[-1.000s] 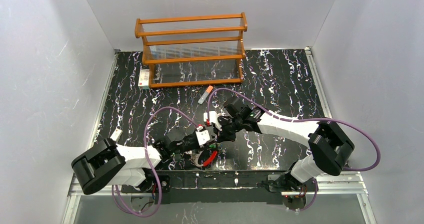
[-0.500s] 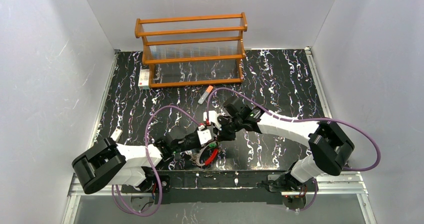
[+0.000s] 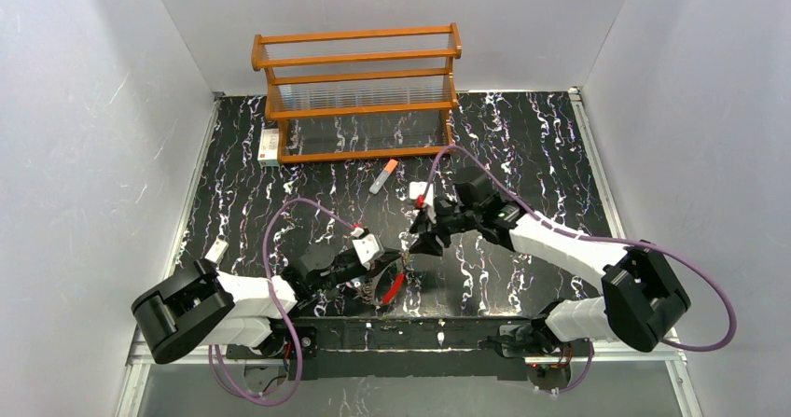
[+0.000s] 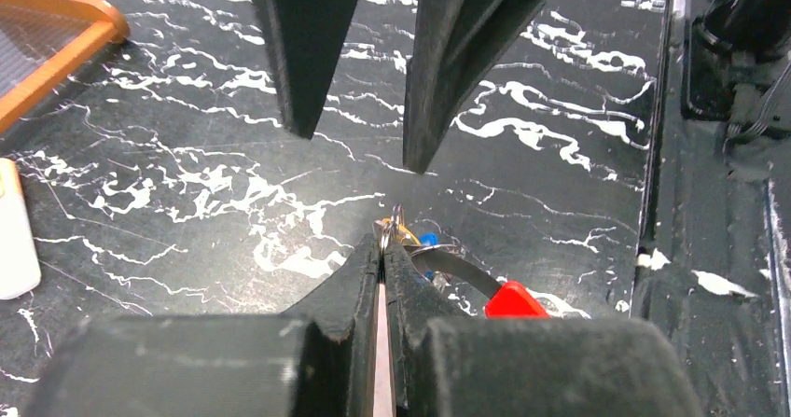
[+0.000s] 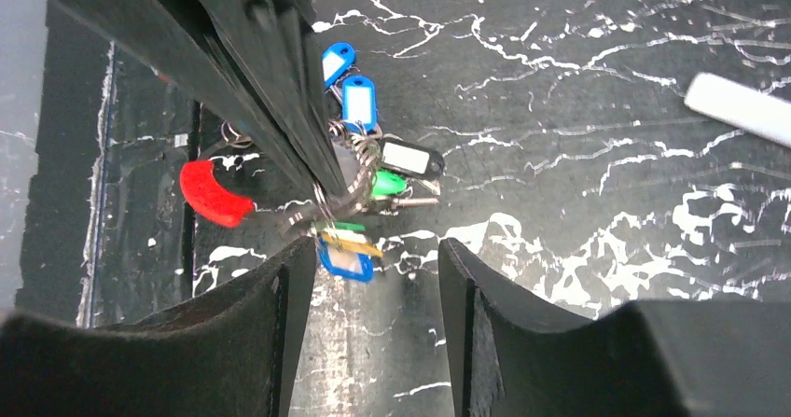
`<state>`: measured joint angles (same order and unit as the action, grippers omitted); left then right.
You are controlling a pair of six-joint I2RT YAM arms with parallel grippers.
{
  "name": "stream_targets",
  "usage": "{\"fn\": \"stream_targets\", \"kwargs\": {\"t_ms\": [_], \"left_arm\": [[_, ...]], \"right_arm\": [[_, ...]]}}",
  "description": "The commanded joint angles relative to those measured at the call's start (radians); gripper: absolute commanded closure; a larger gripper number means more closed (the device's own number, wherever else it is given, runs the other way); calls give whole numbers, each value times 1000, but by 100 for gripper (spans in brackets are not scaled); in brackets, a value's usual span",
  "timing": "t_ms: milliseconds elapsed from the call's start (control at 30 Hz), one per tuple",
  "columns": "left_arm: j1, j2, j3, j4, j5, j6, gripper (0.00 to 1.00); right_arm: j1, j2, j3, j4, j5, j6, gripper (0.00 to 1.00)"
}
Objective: Put the keys on the keyring
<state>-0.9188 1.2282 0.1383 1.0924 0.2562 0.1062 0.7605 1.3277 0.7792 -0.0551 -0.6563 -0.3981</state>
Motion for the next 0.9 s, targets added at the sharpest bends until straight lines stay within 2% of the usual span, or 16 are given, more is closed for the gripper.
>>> {"fn": "stream_targets", "kwargs": {"t_ms": [0,133,367,867], "left_arm": [[-3,-6,-58,283,-45,-72,100],[-3,12,-87,378,-40,-86,100],[-4,-6,-105,391,-43,-80,100],[-3,-18,-118,391,-52,-84,100]], "right_arm": [[-77,-68,-77,192,-193,97,41],[-90,-84,-117,250,-263,118,44],[-92,-60,-125,312,-306,160,56],[-90,52,-85,393,-365,226,64]]}}
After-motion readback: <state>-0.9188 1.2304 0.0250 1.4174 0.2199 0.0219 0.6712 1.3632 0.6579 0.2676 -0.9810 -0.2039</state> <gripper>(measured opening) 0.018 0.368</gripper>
